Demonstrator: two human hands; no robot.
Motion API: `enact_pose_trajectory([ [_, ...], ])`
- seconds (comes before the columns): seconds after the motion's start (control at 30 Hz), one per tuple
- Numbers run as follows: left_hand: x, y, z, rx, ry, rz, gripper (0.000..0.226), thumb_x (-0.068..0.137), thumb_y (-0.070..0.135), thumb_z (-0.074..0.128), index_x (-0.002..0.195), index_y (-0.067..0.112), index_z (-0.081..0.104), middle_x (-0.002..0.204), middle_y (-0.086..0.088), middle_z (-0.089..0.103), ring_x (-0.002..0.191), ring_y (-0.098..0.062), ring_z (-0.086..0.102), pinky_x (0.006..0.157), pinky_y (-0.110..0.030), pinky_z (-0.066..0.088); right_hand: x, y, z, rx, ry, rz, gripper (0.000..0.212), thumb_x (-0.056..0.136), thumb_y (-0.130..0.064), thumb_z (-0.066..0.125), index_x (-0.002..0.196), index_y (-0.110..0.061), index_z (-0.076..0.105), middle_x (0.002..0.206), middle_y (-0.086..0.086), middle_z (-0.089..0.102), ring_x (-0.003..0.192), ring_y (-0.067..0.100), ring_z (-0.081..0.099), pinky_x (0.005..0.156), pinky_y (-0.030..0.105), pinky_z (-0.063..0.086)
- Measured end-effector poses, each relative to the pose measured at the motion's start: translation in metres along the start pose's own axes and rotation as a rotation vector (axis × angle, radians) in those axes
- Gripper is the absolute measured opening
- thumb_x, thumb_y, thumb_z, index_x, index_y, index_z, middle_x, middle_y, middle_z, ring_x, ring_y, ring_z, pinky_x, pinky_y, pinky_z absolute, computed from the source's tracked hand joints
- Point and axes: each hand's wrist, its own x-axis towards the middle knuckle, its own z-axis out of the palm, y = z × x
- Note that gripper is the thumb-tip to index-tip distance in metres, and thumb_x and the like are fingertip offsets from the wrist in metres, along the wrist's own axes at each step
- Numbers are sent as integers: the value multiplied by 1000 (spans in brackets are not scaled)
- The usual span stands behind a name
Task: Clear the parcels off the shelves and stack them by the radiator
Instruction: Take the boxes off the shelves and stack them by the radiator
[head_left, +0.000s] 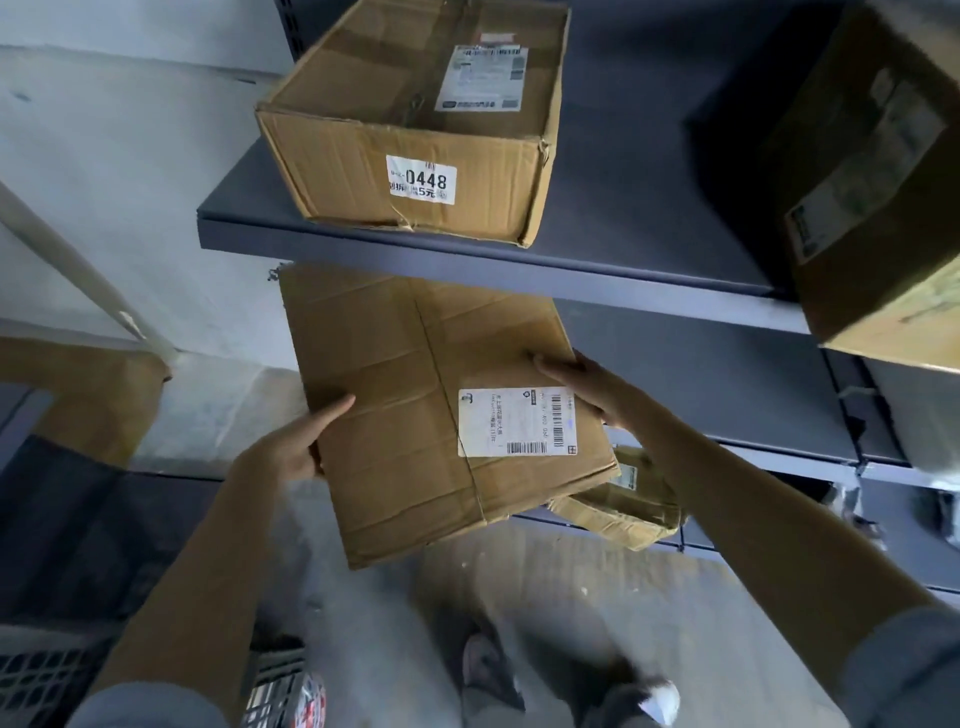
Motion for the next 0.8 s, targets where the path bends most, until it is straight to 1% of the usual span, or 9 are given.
enact_pose_trajectory([
  [0.07,-8,-17,3,-13,-41,-27,67,75,45,67,131,14,48,126,-14,60,116,-31,56,102,-55,39,-10,9,3,-46,11,-32,53,88,-40,59,132,-14,47,120,13,64,101,25,63,94,41,50],
  [0.17,-26,-37,35,22,-31,-24,53,82,44,63,125,14,51,113,-13,65,105,-30,60,87,-51,48,-40,34,-11,-116,51,-2,60,86,-40,62,135,-11,44,124,15,61,111,31,59,100,47,45],
  [0.3,-49,-63,103,228,-70,-47,56,79,45,65,122,12,52,112,-15,64,101,-33,61,84,-50,52,-106,93,-61,-62,182,86,52,82,-44,66,124,-17,52,106,8,69,91,24,66,78,34,52],
  [0.37,-62,-82,147,340,-118,-56,56,80,45,65,124,15,48,111,-13,63,97,-32,60,77,-48,53,-144,127,-90,-20,232,103,47,82,-40,68,120,-15,56,101,9,71,85,24,68,73,32,53],
  [0.43,-76,-107,195,417,-189,-62,49,82,45,63,121,18,49,90,-9,66,80,-28,62,68,-44,53,-189,164,-120,27,285,104,43,82,-36,69,117,-14,57,100,11,71,87,27,69,80,38,55],
  [0.5,-90,-137,247,445,-287,-93,36,81,43,63,104,16,57,67,-5,68,60,-22,64,59,-38,53,-242,205,-154,87,349,105,40,83,-32,68,117,-12,58,102,13,70,91,31,68,87,43,54],
  [0.6,-108,-187,329,498,-465,-139,25,77,40,65,85,17,59,55,1,66,44,-15,61,48,-29,51,-337,271,-206,240,464,114,33,85,-24,66,113,-7,60,92,9,72,78,23,70,73,34,57],
  [0.7,-124,-231,425,603,-579,-167,29,80,37,65,101,16,62,73,-4,72,54,-19,66,50,-31,54,-440,335,-253,370,615,147,16,84,-23,67,96,-13,62,73,-2,74,61,13,69,53,24,55],
  [0.8,-149,-270,531,743,-643,-183,41,85,37,62,122,18,57,112,-9,68,85,-28,67,63,-38,56,-535,391,-290,435,807,200,11,82,-28,69,87,-20,63,73,-2,73,59,12,68,56,24,56],
])
